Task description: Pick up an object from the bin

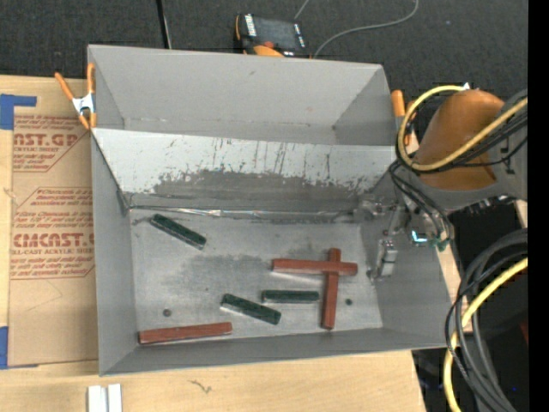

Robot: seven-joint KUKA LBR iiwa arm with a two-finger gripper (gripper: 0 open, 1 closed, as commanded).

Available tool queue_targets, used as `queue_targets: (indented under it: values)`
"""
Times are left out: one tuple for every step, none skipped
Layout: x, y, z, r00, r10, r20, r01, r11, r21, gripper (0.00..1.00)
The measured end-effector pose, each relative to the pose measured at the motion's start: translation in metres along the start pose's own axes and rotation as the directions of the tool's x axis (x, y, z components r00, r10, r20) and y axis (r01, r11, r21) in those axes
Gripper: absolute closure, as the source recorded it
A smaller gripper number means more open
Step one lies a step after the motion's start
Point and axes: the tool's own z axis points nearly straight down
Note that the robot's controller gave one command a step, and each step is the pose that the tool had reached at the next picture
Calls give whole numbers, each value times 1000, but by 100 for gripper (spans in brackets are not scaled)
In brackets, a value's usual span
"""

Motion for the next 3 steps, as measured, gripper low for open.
queue_targets:
  values:
    - [22, 54, 63, 998, -56, -5, 56, 998, -4, 0]
    - [20, 51, 59, 999, -52, 1, 52, 999, 0, 100]
    - [10, 60, -91, 1000, -24, 12, 24, 1000, 0, 100]
